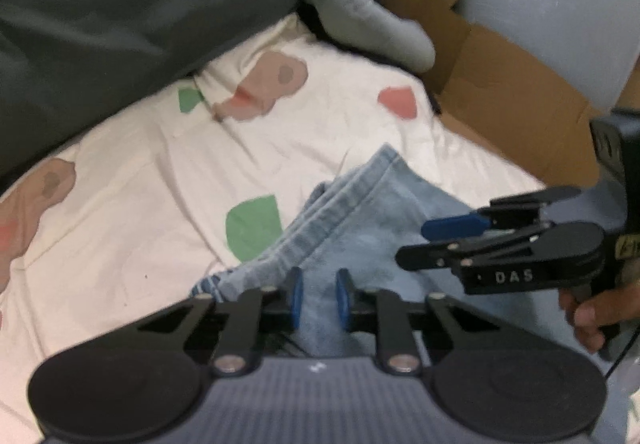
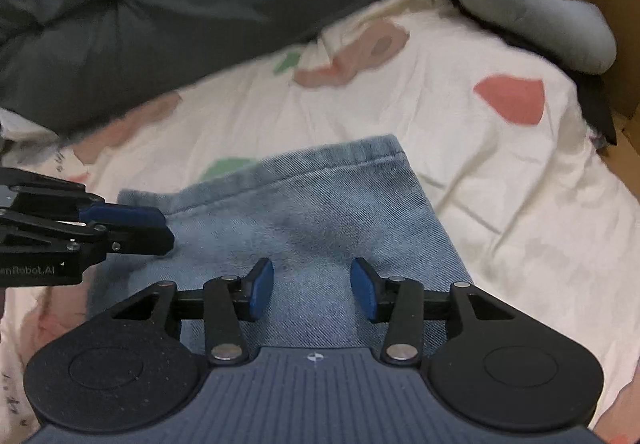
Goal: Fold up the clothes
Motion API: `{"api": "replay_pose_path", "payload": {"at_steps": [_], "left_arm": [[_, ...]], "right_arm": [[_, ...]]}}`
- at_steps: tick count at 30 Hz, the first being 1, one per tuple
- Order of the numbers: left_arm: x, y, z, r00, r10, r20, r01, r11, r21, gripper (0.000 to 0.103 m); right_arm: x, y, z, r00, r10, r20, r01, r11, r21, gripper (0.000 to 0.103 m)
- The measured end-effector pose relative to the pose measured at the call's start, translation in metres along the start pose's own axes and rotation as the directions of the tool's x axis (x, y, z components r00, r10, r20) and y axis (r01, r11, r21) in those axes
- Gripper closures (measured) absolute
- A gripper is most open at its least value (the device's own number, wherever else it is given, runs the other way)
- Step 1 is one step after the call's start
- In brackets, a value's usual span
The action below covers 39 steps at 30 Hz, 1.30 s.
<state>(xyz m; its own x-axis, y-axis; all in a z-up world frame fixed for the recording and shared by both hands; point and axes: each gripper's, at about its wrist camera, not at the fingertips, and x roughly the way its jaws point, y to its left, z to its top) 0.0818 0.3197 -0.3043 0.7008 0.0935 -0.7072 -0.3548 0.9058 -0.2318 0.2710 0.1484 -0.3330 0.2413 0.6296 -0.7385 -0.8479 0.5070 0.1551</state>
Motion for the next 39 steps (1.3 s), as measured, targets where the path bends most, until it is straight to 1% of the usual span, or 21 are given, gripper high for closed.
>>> {"api": "replay_pose_path", "payload": {"at_steps": [2,3,5,6,8,11,13,15,16,19,22,27,32,35,39], "left_arm": [[-0.010,-0.008,0.000,1.000,-0.018,0.024,0.017,1.000,0.023,0.051],[-0.014,-0.012,-0.001,0.999,-0.024,0.032,0.022,0.999,0.037,0.051],[-0.017,-0.015,-0.004,0.996,-0.078,0.031,0.077,0.997,0.018,0.049],[-0.016,-0.016,-0.006,0.996,-0.089,0.026,0.088,0.996,0.021,0.049],[-0.008,-0.022,-0.013,0.998,-0.057,-0.002,0.057,0.996,0.067,0.049],[-0.002,-0.021,-0.018,0.999,-0.052,-0.011,0.052,0.995,0.087,0.051],[0.006,-0.024,-0.023,0.999,-0.030,-0.037,0.036,0.985,0.168,0.052],[0.012,-0.028,-0.028,0.999,-0.008,-0.052,0.021,0.970,0.244,0.052],[0.014,-0.028,-0.030,0.999,-0.004,-0.052,0.018,0.966,0.260,0.052],[0.016,-0.024,-0.031,0.999,-0.003,-0.055,0.017,0.963,0.267,0.054],[0.016,-0.021,-0.031,0.999,-0.005,-0.054,0.018,0.967,0.253,0.056],[0.016,-0.028,-0.030,0.998,0.024,-0.052,-0.009,0.963,0.269,0.056],[0.015,-0.029,-0.027,0.998,0.035,-0.058,-0.020,0.972,0.233,0.056],[0.016,-0.027,-0.029,0.998,0.034,-0.052,-0.022,0.974,0.224,0.056],[0.019,-0.032,-0.031,0.997,0.058,-0.046,-0.046,0.970,0.239,0.056]], "right_arm": [[-0.011,0.001,-0.005,1.000,0.003,0.026,-0.003,1.000,-0.014,0.053],[-0.015,0.002,-0.008,1.000,-0.001,0.030,0.002,1.000,-0.020,0.053],[-0.016,0.003,-0.016,1.000,-0.010,0.018,0.011,1.000,-0.019,0.054],[-0.016,0.004,-0.019,1.000,-0.015,0.010,0.015,1.000,-0.018,0.054],[-0.014,0.005,-0.027,1.000,-0.025,-0.003,0.025,0.999,-0.020,0.053],[-0.011,0.005,-0.032,0.999,-0.044,-0.016,0.043,0.998,-0.042,0.054],[-0.009,0.004,-0.035,0.998,-0.054,-0.029,0.053,0.997,-0.052,0.054],[-0.010,0.002,-0.036,0.997,-0.058,-0.041,0.056,0.997,-0.061,0.054],[-0.012,0.001,-0.037,0.997,-0.060,-0.048,0.057,0.996,-0.067,0.054],[-0.017,-0.003,-0.039,0.995,-0.065,-0.071,0.059,0.995,-0.077,0.054],[-0.029,-0.003,-0.047,0.991,-0.083,-0.108,0.069,0.989,-0.130,0.054],[-0.045,0.000,-0.061,0.981,-0.107,-0.163,0.074,0.978,-0.197,0.053],[-0.058,-0.001,-0.075,0.971,-0.136,-0.198,0.089,0.970,-0.227,0.053],[-0.066,-0.008,-0.086,0.959,-0.157,-0.236,0.104,0.969,-0.225,0.054],[-0.091,-0.029,-0.102,0.936,-0.221,-0.273,0.180,0.969,-0.168,0.054]]}}
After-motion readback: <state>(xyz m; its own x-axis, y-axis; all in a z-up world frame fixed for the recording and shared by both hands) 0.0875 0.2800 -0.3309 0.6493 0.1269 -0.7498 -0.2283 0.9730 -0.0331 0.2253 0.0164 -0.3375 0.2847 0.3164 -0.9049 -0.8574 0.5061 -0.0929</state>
